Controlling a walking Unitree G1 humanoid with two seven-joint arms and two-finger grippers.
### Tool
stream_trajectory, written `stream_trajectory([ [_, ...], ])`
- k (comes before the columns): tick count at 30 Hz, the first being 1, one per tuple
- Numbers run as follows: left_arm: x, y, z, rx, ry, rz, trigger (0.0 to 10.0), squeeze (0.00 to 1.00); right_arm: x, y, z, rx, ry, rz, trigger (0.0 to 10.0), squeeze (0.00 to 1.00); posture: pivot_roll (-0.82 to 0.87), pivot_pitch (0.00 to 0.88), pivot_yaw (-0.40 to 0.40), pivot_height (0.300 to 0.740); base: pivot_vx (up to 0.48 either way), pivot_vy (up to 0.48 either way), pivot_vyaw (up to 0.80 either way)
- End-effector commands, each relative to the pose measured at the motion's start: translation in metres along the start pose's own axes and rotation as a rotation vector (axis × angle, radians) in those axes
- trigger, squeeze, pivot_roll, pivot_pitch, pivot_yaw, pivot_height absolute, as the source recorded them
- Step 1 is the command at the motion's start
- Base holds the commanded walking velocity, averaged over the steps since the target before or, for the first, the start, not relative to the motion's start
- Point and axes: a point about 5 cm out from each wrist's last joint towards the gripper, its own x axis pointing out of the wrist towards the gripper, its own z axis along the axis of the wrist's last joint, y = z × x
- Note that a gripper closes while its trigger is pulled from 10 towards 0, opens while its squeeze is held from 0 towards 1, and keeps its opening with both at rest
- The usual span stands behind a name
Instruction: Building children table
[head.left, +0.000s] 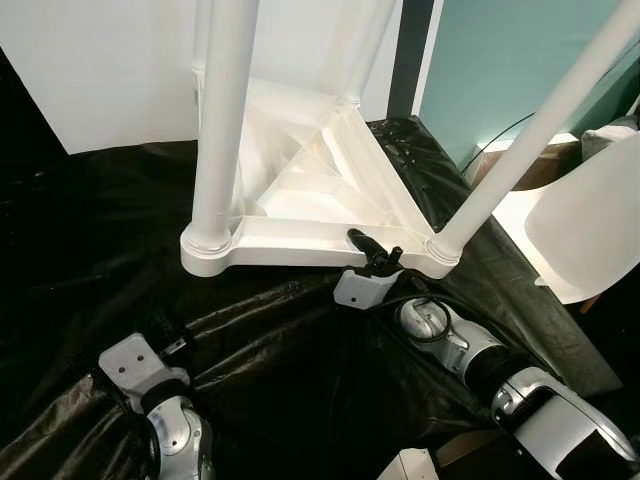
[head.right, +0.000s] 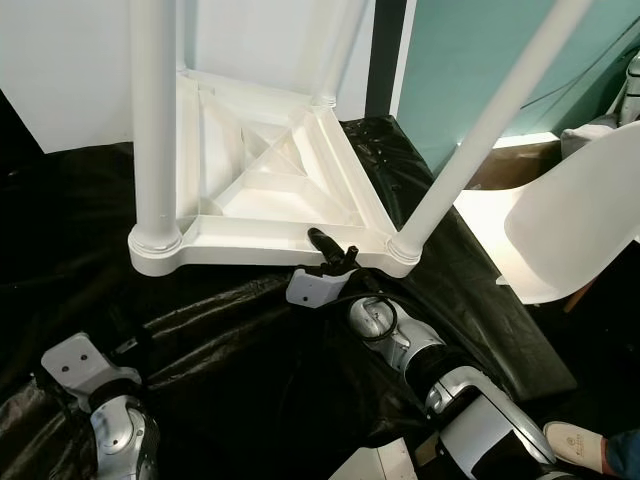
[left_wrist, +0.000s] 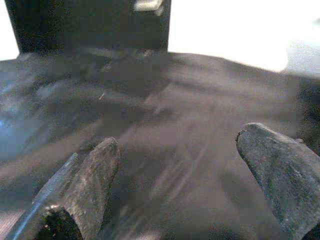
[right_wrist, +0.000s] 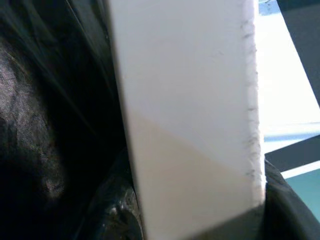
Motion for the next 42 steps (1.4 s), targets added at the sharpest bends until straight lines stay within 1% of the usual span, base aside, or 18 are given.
stream_trajectory([
  [1, 0.002, -0.033, 0.019, -0.01, -0.104, -0.242, 10.0, 0.0, 0.02, -0.045, 0.041, 0.122, -0.22, -0.232, 10.0, 0.05, 0.0, 0.0, 0.024, 0.74, 0.0, 0.0, 0.0],
  [5, 0.008, -0.042, 0.031, -0.031, -0.153, -0.285, 10.0, 0.0, 0.022, -0.051, 0.05, 0.138, -0.263, -0.238, 10.0, 0.05, 0.0, 0.0, 0.024, 0.74, 0.0, 0.0, 0.0],
  [7, 0.011, -0.052, 0.042, -0.073, -0.182, -0.381, 10.0, 0.0, 0.023, -0.061, 0.059, 0.16, -0.302, -0.257, 10.0, 0.05, -0.01, 0.0, 0.022, 0.74, 0.0, 0.0, 0.0],
  [8, 0.011, -0.052, 0.042, -0.073, -0.182, -0.381, 10.0, 0.0, 0.023, -0.061, 0.059, 0.16, -0.302, -0.257, 10.0, 0.05, -0.01, 0.0, 0.022, 0.74, 0.0, 0.0, 0.0],
  [9, 0.011, -0.058, 0.042, -0.082, -0.166, -0.447, 10.0, 0.0, 0.024, -0.068, 0.063, 0.178, -0.32, -0.273, 10.0, 0.05, -0.01, 0.0, 0.022, 0.74, 0.0, 0.0, 0.0],
  [17, 0.011, -0.051, 0.031, -0.039, -0.112, -0.44, 10.0, 0.0, 0.022, -0.077, 0.067, 0.231, -0.34, -0.302, 10.0, 0.05, -0.01, 0.0, 0.023, 0.74, 0.0, 0.0, 0.0],
  [18, 0.011, -0.044, 0.024, -0.02, -0.08, -0.419, 10.0, 0.0, 0.017, -0.087, 0.072, 0.346, -0.376, -0.356, 10.0, 0.05, -0.02, 0.0, 0.023, 0.74, 0.0, 0.0, 0.0],
  [21, 0.01, -0.042, 0.023, -0.015, -0.068, -0.418, 10.0, 0.0, 0.014, -0.091, 0.074, 0.402, -0.393, -0.377, 10.0, 0.05, -0.02, 0.0, 0.023, 0.74, 0.0, 0.0, 0.0],
  [24, 0.008, -0.042, 0.02, -0.012, -0.053, -0.425, 10.0, 0.0, 0.009, -0.106, 0.081, 0.578, -0.46, -0.415, 10.0, 0.1, -0.02, 0.0, 0.024, 0.74, 0.0, 0.0, 0.0],
  [30, 0.005, -0.046, 0.02, -0.016, -0.045, -0.438, 10.0, 0.0, 0.011, -0.116, 0.087, 0.676, -0.494, -0.414, 10.0, 0.11, -0.02, 0.0, 0.025, 0.74, 0.0, 0.0, 0.0],
  [31, 0.004, -0.048, 0.019, -0.018, -0.042, -0.443, 10.0, 0.0, 0.012, -0.118, 0.088, 0.725, -0.498, -0.392, 10.0, 0.11, -0.02, 0.0, 0.025, 0.74, 0.0, 0.0, 0.0],
  [32, 0.004, -0.049, 0.019, -0.019, -0.041, -0.446, 10.0, 0.0, 0.013, -0.116, 0.088, 0.78, -0.495, -0.353, 10.0, 0.18, -0.02, 0.0, 0.025, 0.74, 0.0, 0.0, 0.0],
  [34, 0.003, -0.049, 0.019, -0.019, -0.04, -0.448, 10.0, 0.0, 0.014, -0.115, 0.088, 0.816, -0.494, -0.325, 10.0, 0.2, -0.02, 0.0, 0.025, 0.74, 0.0, 0.0, 0.0],
  [35, 0.003, -0.05, 0.019, -0.018, -0.039, -0.449, 10.0, 0.0, 0.014, -0.108, 0.089, 0.869, -0.493, -0.246, 10.0, 0.2, -0.02, 0.0, 0.025, 0.74, 0.0, 0.0, 0.0],
  [37, 0.003, -0.05, 0.019, -0.018, -0.039, -0.449, 10.0, 0.0, 0.014, -0.108, 0.089, 0.869, -0.493, -0.246, 10.0, 0.2, -0.02, 0.0, 0.025, 0.74, 0.0, 0.0, 0.0],
  [38, 0.003, -0.049, 0.018, -0.015, -0.038, -0.45, 10.0, 0.0, 0.011, -0.09, 0.091, 1.001, -0.482, -0.065, 10.0, 0.28, -0.01, 0.0, 0.026, 0.74, 0.0, 0.0, 0.0],
  [39, 0.003, -0.049, 0.018, -0.014, -0.038, -0.45, 10.0, 0.0, 0.009, -0.084, 0.092, 1.061, -0.48, 0.004, 10.0, 0.28, -0.01, 0.0, 0.026, 0.74, 0.0, 0.0, 0.0],
  [42, 0.003, -0.049, 0.018, -0.013, -0.038, -0.449, 10.0, 0.0, 0.007, -0.08, 0.092, 1.121, -0.475, 0.064, 10.0, 0.3, -0.02, 0.0, 0.027, 0.74, 0.0, 0.0, 0.0],
])
